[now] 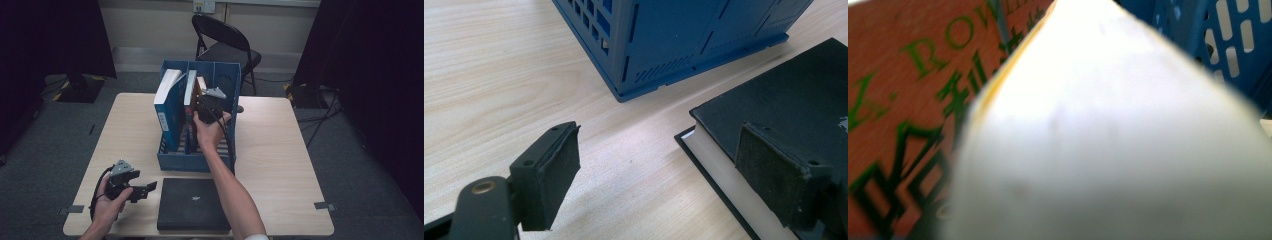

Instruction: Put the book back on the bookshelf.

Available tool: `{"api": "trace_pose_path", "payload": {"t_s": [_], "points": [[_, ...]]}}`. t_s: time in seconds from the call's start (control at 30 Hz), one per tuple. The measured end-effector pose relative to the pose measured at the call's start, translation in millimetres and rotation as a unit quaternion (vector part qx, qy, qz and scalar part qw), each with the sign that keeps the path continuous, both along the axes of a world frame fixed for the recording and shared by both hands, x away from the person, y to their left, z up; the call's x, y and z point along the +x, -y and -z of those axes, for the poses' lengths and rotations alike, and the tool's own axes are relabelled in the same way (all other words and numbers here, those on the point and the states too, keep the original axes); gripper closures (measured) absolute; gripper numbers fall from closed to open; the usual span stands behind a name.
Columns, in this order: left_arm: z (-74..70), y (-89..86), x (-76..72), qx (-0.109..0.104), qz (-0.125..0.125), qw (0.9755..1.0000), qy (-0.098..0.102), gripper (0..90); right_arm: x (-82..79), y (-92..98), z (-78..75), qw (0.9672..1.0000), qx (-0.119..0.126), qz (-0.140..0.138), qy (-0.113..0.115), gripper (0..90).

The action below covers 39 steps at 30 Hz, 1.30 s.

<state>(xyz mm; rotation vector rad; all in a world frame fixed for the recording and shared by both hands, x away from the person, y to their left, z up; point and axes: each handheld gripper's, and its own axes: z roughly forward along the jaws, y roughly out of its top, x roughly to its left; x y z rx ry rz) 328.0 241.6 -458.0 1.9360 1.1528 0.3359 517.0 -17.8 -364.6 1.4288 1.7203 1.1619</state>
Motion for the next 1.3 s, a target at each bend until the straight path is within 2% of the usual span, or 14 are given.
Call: {"api": "trace_pose_path", "payload": {"t_s": [0.23,0.4,0.6,0.73,0.83,0.93,1.17,1.27,1.3], "points": [[-0.1,2.4,-0.1,0.001,0.005,1.0,-0.001,17.7,-19.6,4.2,2.4,0.9999,0.0,-0.013,-0.007,70.9],[-0.2,2.3,-0.3,0.002,0.005,1.0,-0.002,17.7,-32.3,5.3,4.8,0.9994,-0.017,-0.03,-0.002,69.5],[0.8,1.4,0.7,0.001,0.001,1.0,-0.003,17.7,-42.0,17.9,5.8,0.9987,0.008,-0.05,-0.006,62.3],[0.6,1.8,0.4,0.003,0.001,1.0,-0.003,17.6,-52.2,26.1,11.6,0.997,0.022,-0.074,-0.009,58.7],[0.7,2.3,0.3,0.001,0.0,1.0,-0.003,17.7,-61.0,30.2,16.8,0.9956,0.016,-0.092,-0.008,57.7],[0.6,1.8,0.6,0.004,-0.001,1.0,-0.006,17.7,-67.2,35.7,22.2,0.994,0.02,-0.106,-0.017,57.7],[1.8,1.9,1.6,0.004,-0.003,1.0,-0.009,17.7,-82.9,47.0,28.4,0.9901,0.018,-0.137,-0.026,60.1],[1.8,2.8,1.3,0.007,-0.001,0.9999,-0.008,17.7,-83.7,50.8,31.2,0.9891,0.014,-0.144,-0.03,63.9],[1.8,3.1,1.2,0.007,-0.001,0.9999,-0.007,17.8,-83.0,51.7,33.1,0.9881,0.014,-0.148,-0.037,65.4]]}}
